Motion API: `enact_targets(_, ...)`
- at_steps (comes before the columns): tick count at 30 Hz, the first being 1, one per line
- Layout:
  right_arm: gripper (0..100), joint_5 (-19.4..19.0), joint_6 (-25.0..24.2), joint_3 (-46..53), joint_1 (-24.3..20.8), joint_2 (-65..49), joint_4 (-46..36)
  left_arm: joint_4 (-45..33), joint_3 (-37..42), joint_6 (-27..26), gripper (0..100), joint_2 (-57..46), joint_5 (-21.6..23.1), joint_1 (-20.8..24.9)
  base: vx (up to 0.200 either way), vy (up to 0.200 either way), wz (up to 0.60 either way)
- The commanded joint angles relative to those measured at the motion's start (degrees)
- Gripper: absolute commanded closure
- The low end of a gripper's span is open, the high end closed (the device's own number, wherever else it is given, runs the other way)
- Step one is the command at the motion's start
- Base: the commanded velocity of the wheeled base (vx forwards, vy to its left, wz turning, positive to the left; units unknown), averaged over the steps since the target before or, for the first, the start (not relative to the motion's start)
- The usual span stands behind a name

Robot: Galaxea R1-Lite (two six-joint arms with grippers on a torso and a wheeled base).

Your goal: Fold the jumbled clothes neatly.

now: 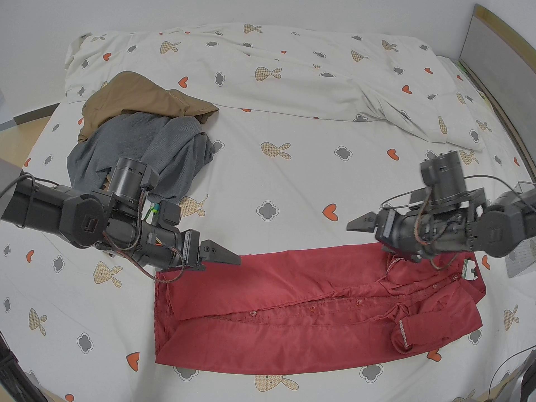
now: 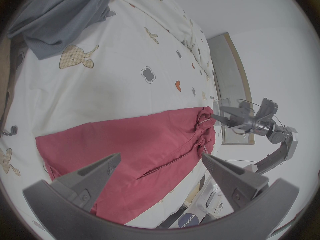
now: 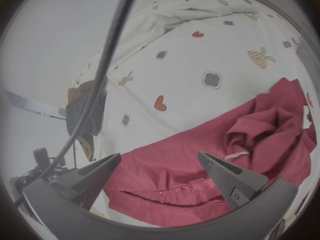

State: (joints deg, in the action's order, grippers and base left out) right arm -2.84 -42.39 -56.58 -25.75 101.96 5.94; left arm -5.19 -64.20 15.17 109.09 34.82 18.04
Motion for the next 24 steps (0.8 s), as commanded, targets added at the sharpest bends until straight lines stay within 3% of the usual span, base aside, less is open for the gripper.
enact_targets(1, 0, 3.2, -0.1, -6.1, -5.4, 11.7, -0.1, 0.0, 0.6, 0.0, 0, -3.0, -0.1, -0.2, 0.0, 0.0, 0.0)
enact_targets(14, 0, 3.2, 0.0, -5.9, -3.9, 14.0, -0.1, 0.1, 0.7, 0.0, 0, -2.9, 0.0, -0.2, 0.0, 0.0, 0.0)
enact_targets(24, 0, 3.0, -0.4, -1.2, -6.1, 12.6, -0.1, 0.2, 0.6, 0.0, 0, -2.3, 0.0, -0.2, 0.0, 0.0, 0.0)
